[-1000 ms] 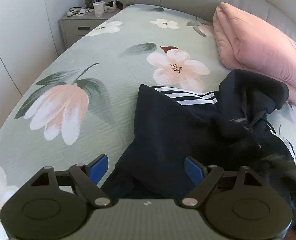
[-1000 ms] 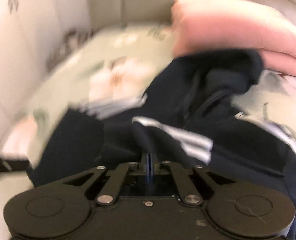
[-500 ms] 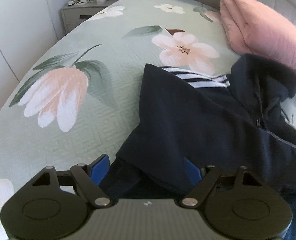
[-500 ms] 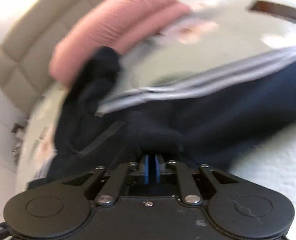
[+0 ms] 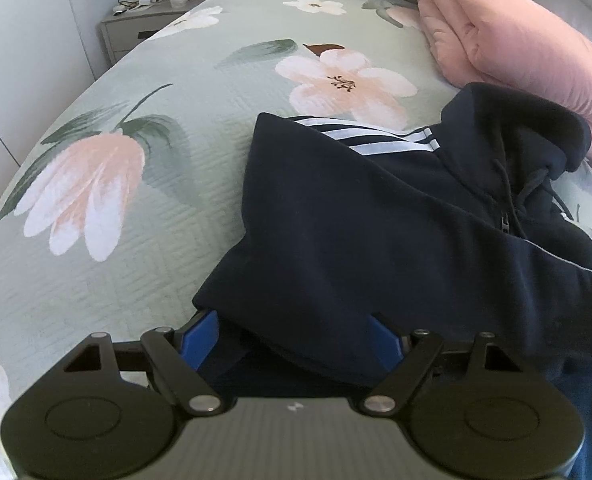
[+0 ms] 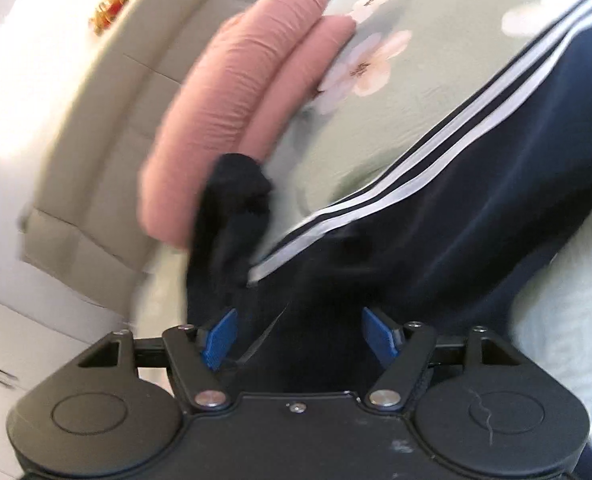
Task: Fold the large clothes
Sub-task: 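Lay the sleeve across the hoodie body with the right tool, then open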
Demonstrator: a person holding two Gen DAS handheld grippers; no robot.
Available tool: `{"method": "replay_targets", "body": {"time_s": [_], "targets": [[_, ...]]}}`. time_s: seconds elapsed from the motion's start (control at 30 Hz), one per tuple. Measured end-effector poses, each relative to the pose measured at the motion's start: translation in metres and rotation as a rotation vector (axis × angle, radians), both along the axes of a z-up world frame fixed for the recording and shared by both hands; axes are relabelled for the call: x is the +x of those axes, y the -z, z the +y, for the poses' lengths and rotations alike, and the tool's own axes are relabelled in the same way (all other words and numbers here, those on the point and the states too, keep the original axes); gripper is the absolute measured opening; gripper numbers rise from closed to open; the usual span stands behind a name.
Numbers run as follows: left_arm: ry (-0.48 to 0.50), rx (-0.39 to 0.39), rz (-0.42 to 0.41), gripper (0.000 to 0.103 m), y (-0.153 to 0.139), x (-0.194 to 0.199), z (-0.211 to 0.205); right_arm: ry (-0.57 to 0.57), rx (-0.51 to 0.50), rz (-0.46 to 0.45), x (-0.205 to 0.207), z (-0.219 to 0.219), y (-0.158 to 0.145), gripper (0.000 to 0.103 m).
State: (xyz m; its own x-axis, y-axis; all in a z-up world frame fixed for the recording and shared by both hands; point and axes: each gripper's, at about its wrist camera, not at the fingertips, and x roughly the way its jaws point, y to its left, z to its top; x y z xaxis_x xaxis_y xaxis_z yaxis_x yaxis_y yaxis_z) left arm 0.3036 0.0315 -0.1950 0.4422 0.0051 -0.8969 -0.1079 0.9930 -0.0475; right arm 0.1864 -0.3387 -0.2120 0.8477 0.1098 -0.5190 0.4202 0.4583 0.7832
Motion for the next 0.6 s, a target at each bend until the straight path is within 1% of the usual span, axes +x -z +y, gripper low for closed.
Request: {"method": "replay_targets", "body": {"time_s": [0.03, 0.07, 0.1, 0.13, 0.2, 0.23, 0.27, 0.33, 0.37, 0.4, 0.47, 0.53, 0.57, 0.6], "targets": [[0.003, 0.003, 0.001, 0.083, 0.0, 0.0, -0.002, -0.025, -0.013, 0.006, 0.001, 0.005, 0.0, 0.093], [0.009, 0.004, 0.002, 0.083, 0.0, 0.0, -0.004, -0.035, -0.05, 0.045, 0.003, 0.01, 0.0, 0.096], [0.016, 0.004, 0.003, 0.083, 0.0, -0.001, -0.006, -0.038, -0.09, 0.111, 0.008, 0.015, 0.001, 0.096], [0.024, 0.006, 0.004, 0.083, 0.001, -0.002, -0.008, -0.043, -0.105, 0.154, 0.014, 0.018, 0.007, 0.096], [0.037, 0.009, 0.006, 0.083, 0.001, -0.003, -0.012, -0.042, -0.101, 0.217, 0.024, 0.02, 0.021, 0.096], [0.038, 0.009, 0.005, 0.083, 0.001, -0.003, -0.013, -0.04, -0.11, 0.217, 0.028, 0.02, 0.026, 0.097], [0.038, 0.006, 0.004, 0.083, 0.001, -0.003, -0.015, -0.038, -0.134, 0.199, 0.031, 0.021, 0.027, 0.094], [0.042, -0.007, -0.001, 0.083, 0.001, -0.003, -0.017, -0.02, -0.233, 0.194, 0.029, 0.026, 0.013, 0.049], [0.05, -0.013, -0.003, 0.083, 0.0, -0.004, -0.017, -0.003, -0.296, 0.209, 0.03, 0.027, 0.006, 0.023], [0.057, -0.014, -0.007, 0.083, -0.001, -0.005, -0.018, 0.0, -0.326, 0.187, 0.028, 0.028, -0.002, 0.023], [0.068, 0.002, -0.017, 0.083, -0.004, -0.007, -0.021, -0.013, -0.356, 0.069, 0.019, 0.03, -0.021, 0.022], [0.076, 0.018, -0.025, 0.083, -0.005, -0.007, -0.023, -0.039, -0.419, -0.016, 0.01, 0.034, -0.038, 0.022], [0.077, 0.02, -0.024, 0.083, -0.005, -0.007, -0.024, -0.04, -0.455, -0.044, 0.005, 0.036, -0.042, 0.022], [0.076, 0.017, -0.021, 0.083, -0.005, -0.006, -0.024, -0.041, -0.486, -0.023, 0.006, 0.036, -0.04, 0.021]]}}
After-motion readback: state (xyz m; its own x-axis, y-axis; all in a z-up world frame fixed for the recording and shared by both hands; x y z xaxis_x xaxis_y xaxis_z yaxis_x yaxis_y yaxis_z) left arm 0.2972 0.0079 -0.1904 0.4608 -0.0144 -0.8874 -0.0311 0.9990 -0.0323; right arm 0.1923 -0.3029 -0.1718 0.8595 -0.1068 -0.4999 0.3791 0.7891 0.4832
